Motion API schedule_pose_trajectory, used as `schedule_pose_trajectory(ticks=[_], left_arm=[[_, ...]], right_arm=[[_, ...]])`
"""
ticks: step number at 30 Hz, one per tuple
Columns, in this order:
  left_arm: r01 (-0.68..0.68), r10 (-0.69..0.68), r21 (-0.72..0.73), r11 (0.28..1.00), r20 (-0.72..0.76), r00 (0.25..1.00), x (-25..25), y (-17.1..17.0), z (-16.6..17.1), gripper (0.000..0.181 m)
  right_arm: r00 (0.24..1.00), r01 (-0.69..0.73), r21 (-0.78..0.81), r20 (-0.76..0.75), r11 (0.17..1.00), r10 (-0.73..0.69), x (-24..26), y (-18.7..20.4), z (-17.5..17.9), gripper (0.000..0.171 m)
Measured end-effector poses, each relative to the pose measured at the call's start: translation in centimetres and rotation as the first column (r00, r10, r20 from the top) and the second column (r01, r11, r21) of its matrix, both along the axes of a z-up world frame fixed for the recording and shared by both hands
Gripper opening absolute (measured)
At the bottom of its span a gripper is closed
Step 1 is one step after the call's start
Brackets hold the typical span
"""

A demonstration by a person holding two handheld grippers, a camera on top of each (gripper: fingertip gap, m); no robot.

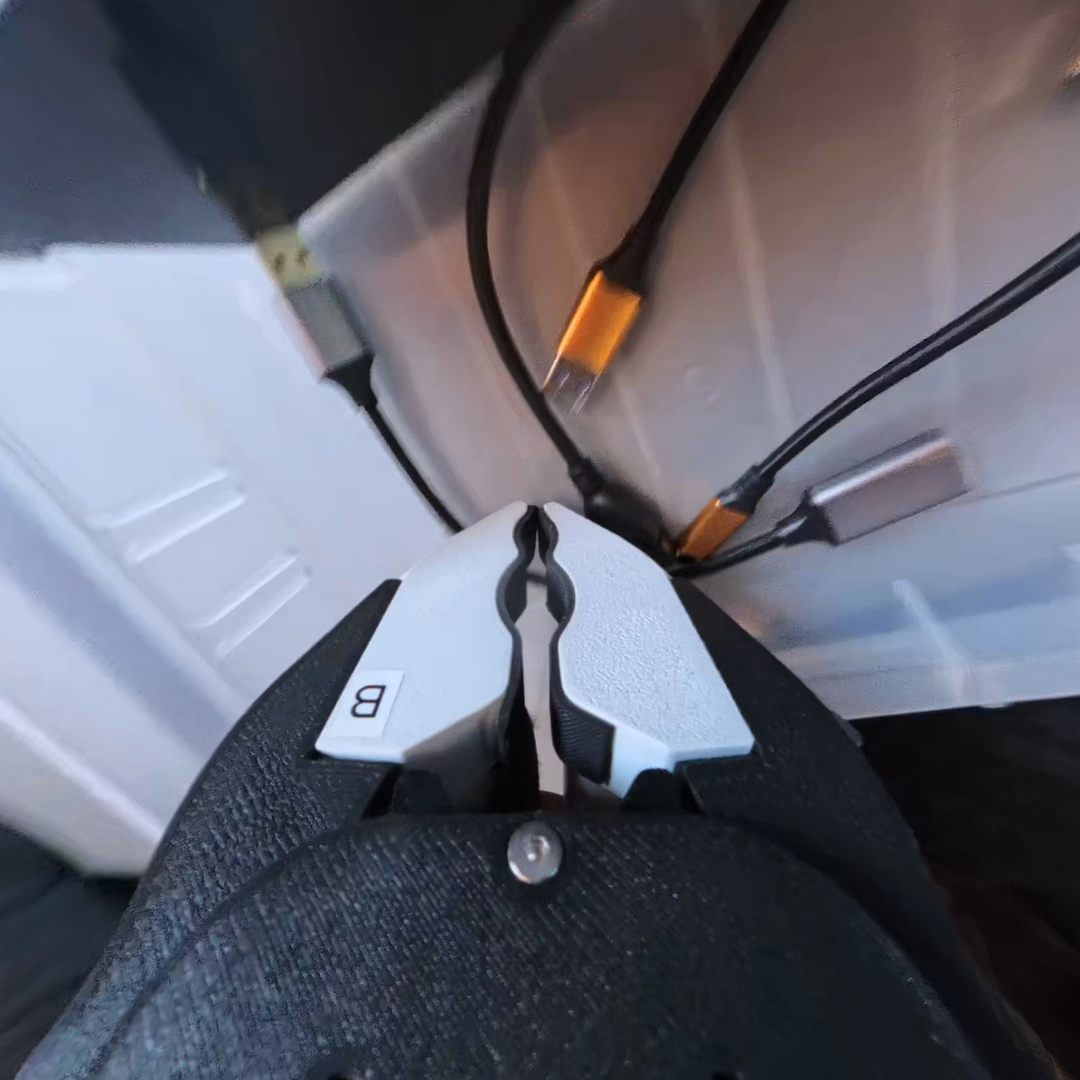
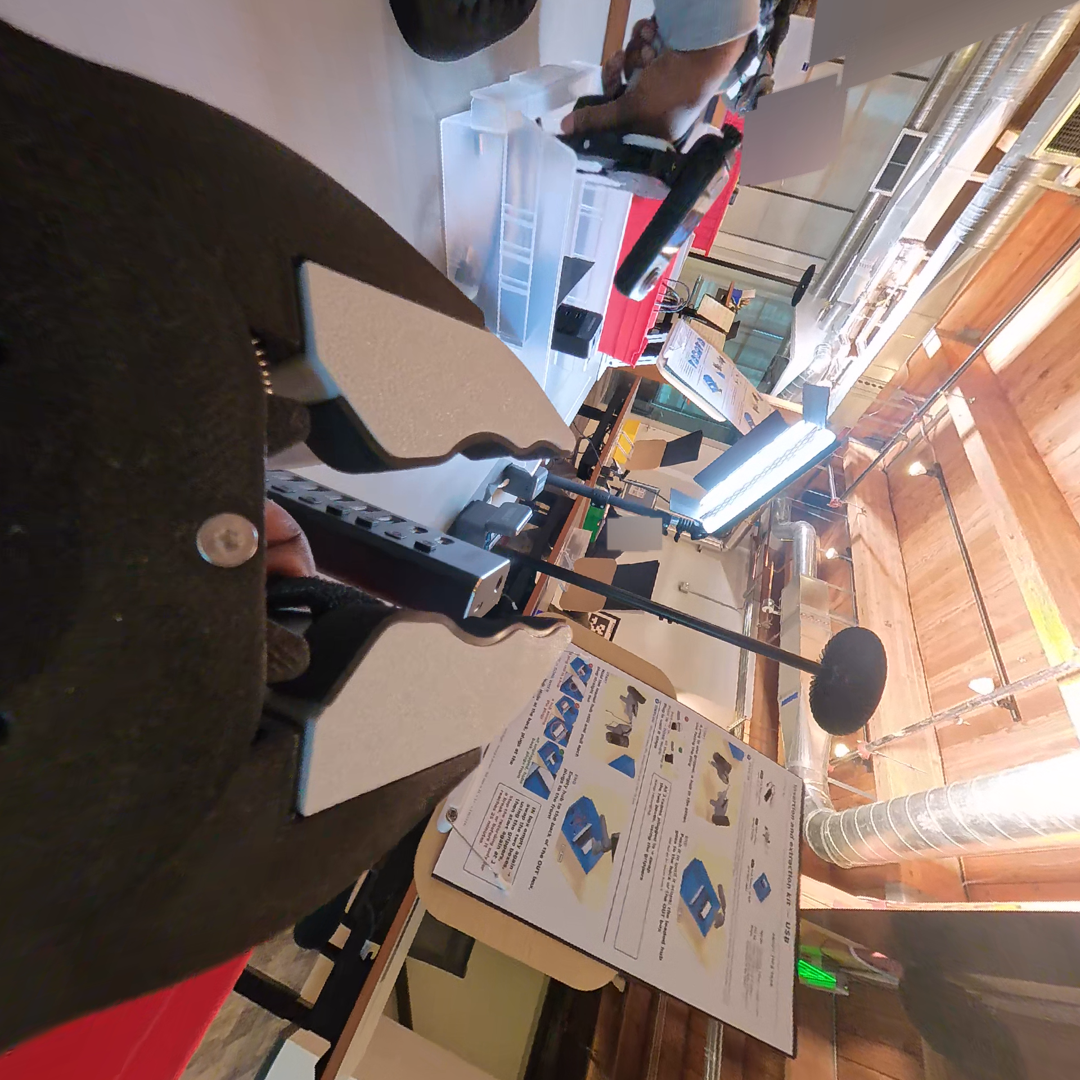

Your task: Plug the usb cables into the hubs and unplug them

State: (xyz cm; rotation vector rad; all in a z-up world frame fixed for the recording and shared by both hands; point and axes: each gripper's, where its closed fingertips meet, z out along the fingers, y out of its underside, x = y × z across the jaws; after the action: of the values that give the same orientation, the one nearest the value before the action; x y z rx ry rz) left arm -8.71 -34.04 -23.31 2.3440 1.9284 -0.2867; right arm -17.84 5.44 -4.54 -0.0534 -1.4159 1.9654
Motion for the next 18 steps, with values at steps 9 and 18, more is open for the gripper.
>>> schedule_pose_trajectory(ticks=[9,18], left_arm=[[-0.028,0.011,-0.063,0.998,-0.251,0.968,-2.5,0.6,3.1,0.029],[-0.157,0.150,-0.190,0.969,-0.050,0.987,0.0,-2.8,0.3,0.007]], right_arm=[[1.000,0.004,0.028,-0.008,1.000,-0.004,0.0,-0.4,-0.4,0.051],[0.999,0.009,0.038,-0.033,0.999,-0.008,0.4,-0.5,-0.3,0.050]])
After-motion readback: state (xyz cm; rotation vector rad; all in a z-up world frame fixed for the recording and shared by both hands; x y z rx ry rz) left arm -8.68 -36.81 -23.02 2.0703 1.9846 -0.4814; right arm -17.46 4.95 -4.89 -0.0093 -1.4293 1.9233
